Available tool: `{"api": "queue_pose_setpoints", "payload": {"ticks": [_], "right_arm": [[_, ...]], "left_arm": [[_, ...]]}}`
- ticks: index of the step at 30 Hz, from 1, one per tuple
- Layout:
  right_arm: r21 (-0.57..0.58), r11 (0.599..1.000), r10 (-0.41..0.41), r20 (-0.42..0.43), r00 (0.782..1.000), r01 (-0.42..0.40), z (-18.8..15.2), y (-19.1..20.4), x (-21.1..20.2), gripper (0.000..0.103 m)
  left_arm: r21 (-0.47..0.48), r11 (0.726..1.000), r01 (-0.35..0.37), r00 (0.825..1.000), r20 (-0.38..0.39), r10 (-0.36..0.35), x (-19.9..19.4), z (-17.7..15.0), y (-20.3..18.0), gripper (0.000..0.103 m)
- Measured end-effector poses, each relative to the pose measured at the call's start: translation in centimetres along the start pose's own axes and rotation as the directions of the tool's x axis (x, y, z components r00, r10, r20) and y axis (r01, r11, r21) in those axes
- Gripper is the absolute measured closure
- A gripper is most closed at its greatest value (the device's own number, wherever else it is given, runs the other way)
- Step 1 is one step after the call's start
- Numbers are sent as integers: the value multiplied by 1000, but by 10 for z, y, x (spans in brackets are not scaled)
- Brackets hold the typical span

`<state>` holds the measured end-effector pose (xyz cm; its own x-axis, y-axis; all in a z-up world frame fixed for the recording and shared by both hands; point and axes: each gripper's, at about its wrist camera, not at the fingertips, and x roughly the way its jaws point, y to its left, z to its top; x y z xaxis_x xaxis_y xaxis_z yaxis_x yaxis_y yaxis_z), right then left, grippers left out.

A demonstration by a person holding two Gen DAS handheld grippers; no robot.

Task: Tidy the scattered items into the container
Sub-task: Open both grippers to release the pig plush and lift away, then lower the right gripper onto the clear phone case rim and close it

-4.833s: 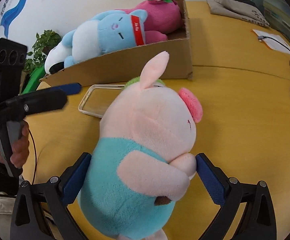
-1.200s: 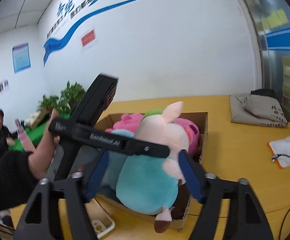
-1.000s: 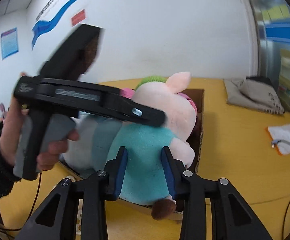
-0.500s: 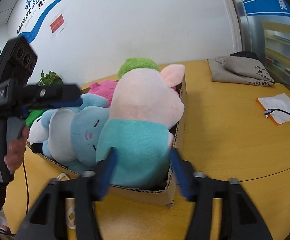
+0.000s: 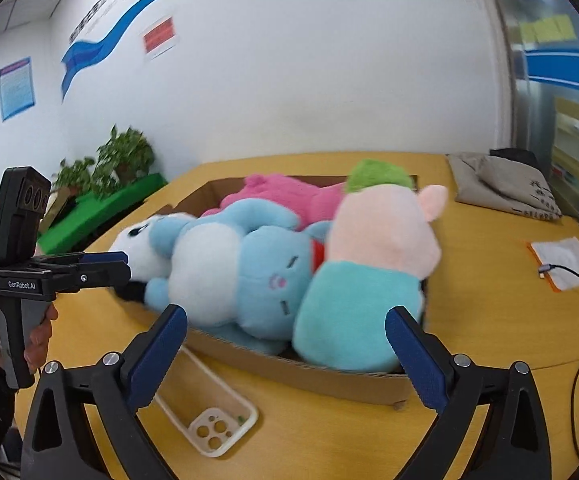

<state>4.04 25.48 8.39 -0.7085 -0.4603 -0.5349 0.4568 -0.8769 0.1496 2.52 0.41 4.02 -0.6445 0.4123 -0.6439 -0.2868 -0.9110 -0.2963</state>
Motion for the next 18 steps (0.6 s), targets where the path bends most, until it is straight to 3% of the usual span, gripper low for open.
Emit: {"api": "queue_pose_setpoints", "payload": {"ticks": [5,11,18], "right_arm": [[-33,999,32,-92,995,-35,-18,27,14,2],[-52,998,32,-245,969,-46,-61,48,35,2],[61,995,-51,-328,943,75,-81,34,60,2]], "left_arm": [[-53,999,6,997,-76,-10,-1,-44,21,13],[-112,994,14,987,-157,-32,19,-69,31,13],[-92,995,30,975,-216,-50,41,-72,22,13]]}}
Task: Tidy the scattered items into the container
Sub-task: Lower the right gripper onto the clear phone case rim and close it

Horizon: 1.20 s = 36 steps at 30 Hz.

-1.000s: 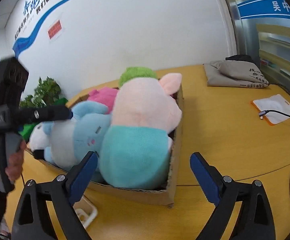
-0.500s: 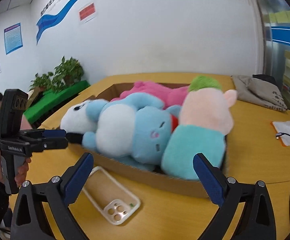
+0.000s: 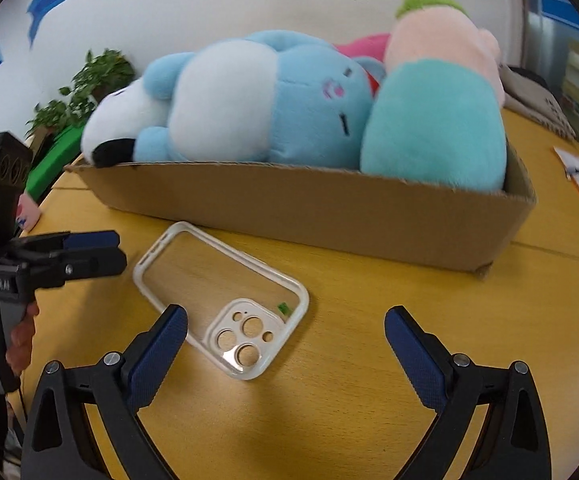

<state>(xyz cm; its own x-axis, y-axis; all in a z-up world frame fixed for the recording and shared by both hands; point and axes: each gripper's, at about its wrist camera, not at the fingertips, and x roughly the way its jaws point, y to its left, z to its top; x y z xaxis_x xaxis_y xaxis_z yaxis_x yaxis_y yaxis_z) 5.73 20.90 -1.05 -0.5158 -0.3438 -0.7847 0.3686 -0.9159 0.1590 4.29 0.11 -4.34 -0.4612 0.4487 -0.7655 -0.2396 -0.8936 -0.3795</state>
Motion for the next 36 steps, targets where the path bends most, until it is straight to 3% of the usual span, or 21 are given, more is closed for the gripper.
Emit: {"api": "queue_pose_setpoints", "payload": {"ticks": [5,10,11,13,14,15,16,18,19,21,24,36], "right_arm": [[33,999,-31,-43,999,32,-6,-8,12,6],[8,999,-47,-73,996,47,-11,-12,19,13],[-5,998,-57,-66,996,57,-11,-11,18,18],[-30,998,-55,-63,996,54,-11,-9,17,39],[-33,999,-40,-64,997,38,-10,-9,16,59],[-30,999,-16,-69,998,14,-10,-10,16,73],[-32,999,-16,-70,997,14,-10,-10,16,74],[-46,999,-28,-71,997,24,-11,-10,16,82],[-47,999,-23,-74,997,20,-11,-11,15,85],[-45,999,-24,-75,997,20,-11,-13,14,87],[-49,998,-31,-75,997,27,-11,-13,14,88],[-61,997,-45,-74,996,40,-16,-11,-1,90]], "left_arm": [[-15,1000,15,999,-50,-15,18,-1,-2,19],[5,1000,-7,999,-46,7,19,-3,-3,19],[6,1000,-9,999,-45,9,19,-3,-2,19],[-7,1000,6,999,-47,-6,19,-5,0,20],[-22,999,27,998,-49,-28,18,-6,1,26],[-34,999,42,998,-51,-43,18,-7,2,34],[-40,998,43,997,-54,-45,18,-8,3,39],[-39,999,16,998,-61,-18,18,-10,5,63],[-40,999,-2,998,-64,-1,16,-11,6,69],[-43,999,-30,997,-67,27,14,-13,8,83],[-46,997,-58,996,-70,55,13,-16,8,95],[-3,994,-105,991,-81,104,11,-28,-2,95]]}}
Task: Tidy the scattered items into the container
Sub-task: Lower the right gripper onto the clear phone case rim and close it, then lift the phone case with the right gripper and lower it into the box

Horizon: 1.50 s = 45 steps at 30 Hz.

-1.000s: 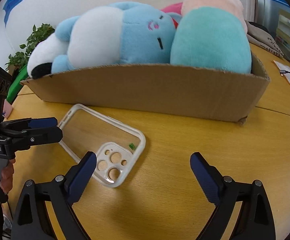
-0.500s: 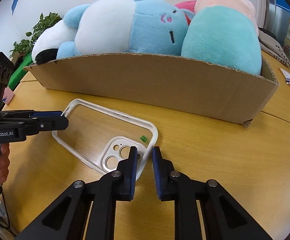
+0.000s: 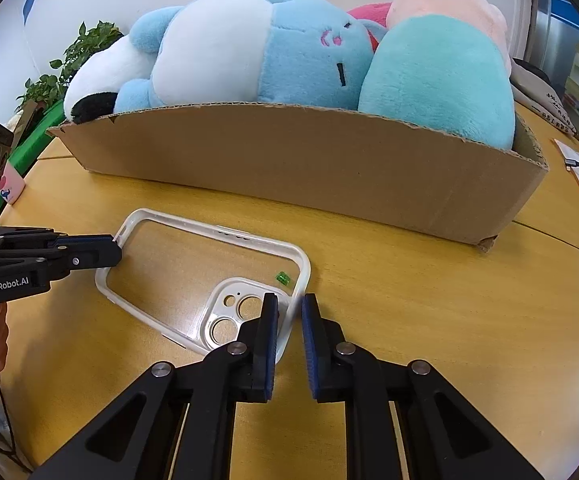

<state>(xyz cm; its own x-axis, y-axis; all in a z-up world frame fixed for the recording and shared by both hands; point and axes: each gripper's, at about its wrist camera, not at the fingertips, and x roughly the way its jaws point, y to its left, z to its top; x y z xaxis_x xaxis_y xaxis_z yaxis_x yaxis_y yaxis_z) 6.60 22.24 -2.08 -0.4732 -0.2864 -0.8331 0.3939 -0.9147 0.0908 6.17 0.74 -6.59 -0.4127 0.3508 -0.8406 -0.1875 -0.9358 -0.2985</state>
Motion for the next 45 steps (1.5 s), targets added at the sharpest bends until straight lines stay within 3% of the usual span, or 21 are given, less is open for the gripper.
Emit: {"api": "queue_pose_setpoints", "payload": {"ticks": [8,23,29,35,45], "right_arm": [[7,1000,5,20,1000,-5,-6,-6,-14,90],[-7,1000,10,124,992,-9,-6,-23,-51,91],[-26,1000,3,186,983,2,9,-16,-71,91],[-72,997,-6,289,957,28,46,5,-92,91],[-127,985,-52,434,900,118,121,11,-123,91]], "left_arm": [[41,999,-35,999,19,34,-7,-4,-15,95],[82,994,-74,987,150,61,-52,6,-35,95],[87,994,-67,979,198,49,-65,14,-44,95],[100,992,-76,956,290,44,-95,35,-49,95],[124,989,-80,905,426,19,-137,112,-51,95]]}}
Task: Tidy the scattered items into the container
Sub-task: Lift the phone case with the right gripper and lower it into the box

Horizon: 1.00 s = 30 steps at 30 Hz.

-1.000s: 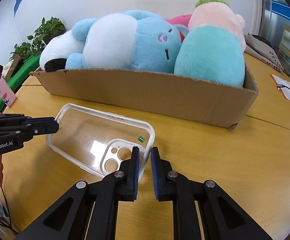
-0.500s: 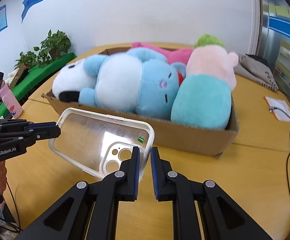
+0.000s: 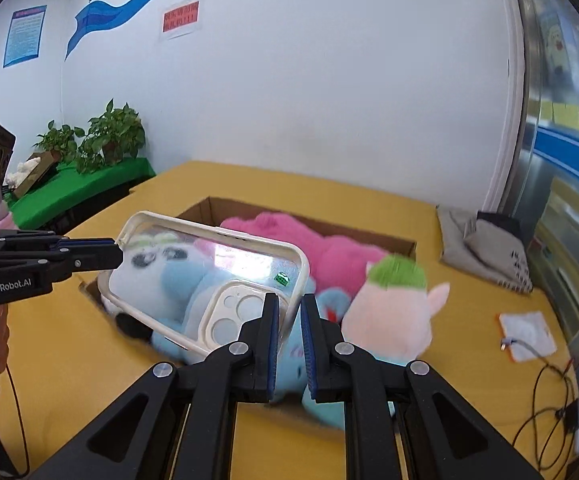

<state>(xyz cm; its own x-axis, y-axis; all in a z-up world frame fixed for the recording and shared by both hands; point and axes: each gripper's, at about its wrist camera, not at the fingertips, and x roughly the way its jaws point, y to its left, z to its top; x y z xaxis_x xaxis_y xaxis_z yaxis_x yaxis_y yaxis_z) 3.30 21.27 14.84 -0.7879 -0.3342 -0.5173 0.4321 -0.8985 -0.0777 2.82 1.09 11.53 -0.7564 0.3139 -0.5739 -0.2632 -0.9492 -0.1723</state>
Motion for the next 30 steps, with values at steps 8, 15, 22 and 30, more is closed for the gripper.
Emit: {"api": "queue_pose_setpoints", "payload": {"ticks": [8,15,22,30], "right_arm": [[-24,999,-32,35,999,33,44,-14,38,91],[23,999,-39,-10,999,39,56,-34,98,91],[64,996,-45,-131,990,54,48,-47,157,91],[47,995,-72,-209,975,84,34,-49,184,91]], "left_arm": [[18,999,-30,999,33,29,26,43,10,95],[37,997,-65,998,-24,66,86,66,21,95],[12,997,-82,987,-138,83,151,65,37,95],[-36,996,-83,956,-286,70,194,51,48,95]]}}
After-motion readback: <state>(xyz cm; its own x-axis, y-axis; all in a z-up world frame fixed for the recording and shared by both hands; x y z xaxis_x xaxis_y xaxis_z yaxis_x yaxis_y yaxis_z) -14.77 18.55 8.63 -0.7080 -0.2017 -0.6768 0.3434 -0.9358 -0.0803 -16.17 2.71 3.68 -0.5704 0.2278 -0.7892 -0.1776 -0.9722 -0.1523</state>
